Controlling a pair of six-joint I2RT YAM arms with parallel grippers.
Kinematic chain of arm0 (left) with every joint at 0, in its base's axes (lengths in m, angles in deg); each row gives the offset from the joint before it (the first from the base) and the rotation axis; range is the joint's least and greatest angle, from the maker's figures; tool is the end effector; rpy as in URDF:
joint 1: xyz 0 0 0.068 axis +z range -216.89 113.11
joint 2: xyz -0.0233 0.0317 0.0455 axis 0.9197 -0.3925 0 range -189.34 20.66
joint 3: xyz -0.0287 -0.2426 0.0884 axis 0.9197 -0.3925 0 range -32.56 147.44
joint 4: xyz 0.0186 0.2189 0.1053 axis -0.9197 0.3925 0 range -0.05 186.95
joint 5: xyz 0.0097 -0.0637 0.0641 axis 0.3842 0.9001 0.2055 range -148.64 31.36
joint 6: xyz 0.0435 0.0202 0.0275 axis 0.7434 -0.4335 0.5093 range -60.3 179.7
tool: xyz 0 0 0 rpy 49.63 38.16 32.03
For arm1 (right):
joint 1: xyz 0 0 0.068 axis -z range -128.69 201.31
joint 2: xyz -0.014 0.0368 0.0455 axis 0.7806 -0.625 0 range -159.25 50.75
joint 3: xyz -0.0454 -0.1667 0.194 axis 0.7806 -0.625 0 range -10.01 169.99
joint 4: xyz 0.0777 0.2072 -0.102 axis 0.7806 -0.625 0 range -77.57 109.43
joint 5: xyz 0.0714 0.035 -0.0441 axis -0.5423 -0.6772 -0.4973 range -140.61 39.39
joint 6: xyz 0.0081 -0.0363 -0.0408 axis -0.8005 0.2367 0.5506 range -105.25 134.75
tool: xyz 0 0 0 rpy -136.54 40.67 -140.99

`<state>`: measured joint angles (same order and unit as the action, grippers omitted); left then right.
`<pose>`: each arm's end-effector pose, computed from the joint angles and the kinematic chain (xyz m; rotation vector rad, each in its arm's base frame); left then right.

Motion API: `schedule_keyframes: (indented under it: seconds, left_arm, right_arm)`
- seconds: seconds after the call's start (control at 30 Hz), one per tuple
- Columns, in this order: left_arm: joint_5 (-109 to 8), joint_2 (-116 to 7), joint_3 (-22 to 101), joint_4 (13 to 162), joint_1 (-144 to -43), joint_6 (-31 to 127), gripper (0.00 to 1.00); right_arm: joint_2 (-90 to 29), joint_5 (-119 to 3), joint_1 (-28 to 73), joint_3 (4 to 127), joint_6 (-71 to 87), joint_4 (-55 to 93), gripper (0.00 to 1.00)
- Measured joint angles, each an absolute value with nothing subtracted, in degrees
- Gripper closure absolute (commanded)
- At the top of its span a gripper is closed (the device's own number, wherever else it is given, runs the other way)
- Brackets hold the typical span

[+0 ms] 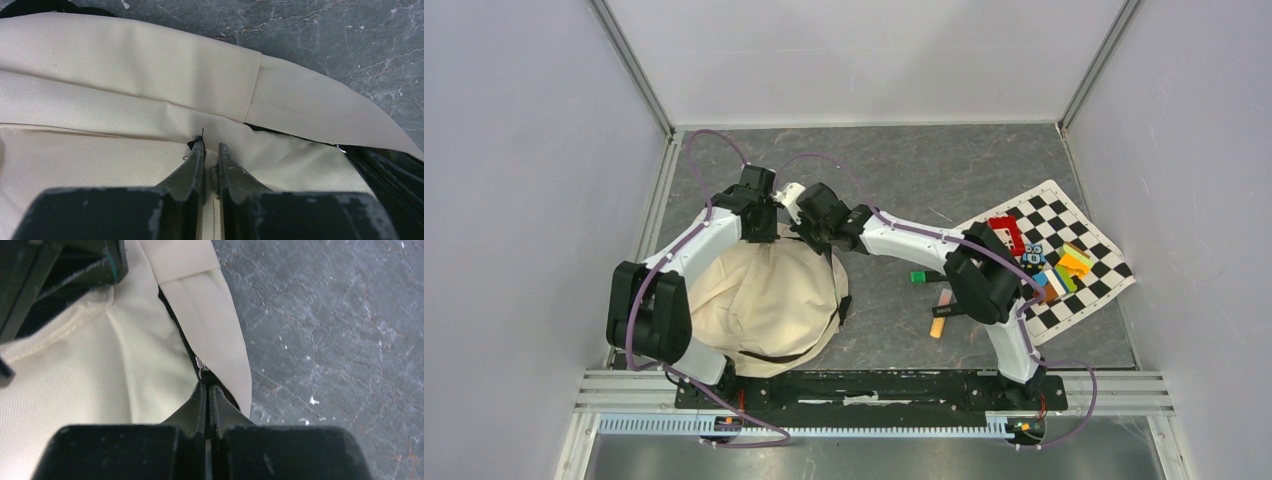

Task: Pack the student bag
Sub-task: Zip the student bag at the center of the board.

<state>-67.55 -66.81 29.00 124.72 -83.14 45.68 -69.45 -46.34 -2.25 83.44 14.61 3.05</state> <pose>0.2826 -0.0764 0.2221 -0.0025 2.6087 0.0178 0.2730 0.3654 0.2057 -1.0234 2.1186 0.3824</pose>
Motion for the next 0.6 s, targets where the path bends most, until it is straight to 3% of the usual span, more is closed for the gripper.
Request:
schedule_keyframes:
  seconds: [0.6]
  left_arm:
    - [-69.93,-66.85,28.98,124.69,-84.12,45.62,0.98]
  right_arm:
    - [-55.86,-46.82,-2.25,76.69,15.46,-9.17,1.00]
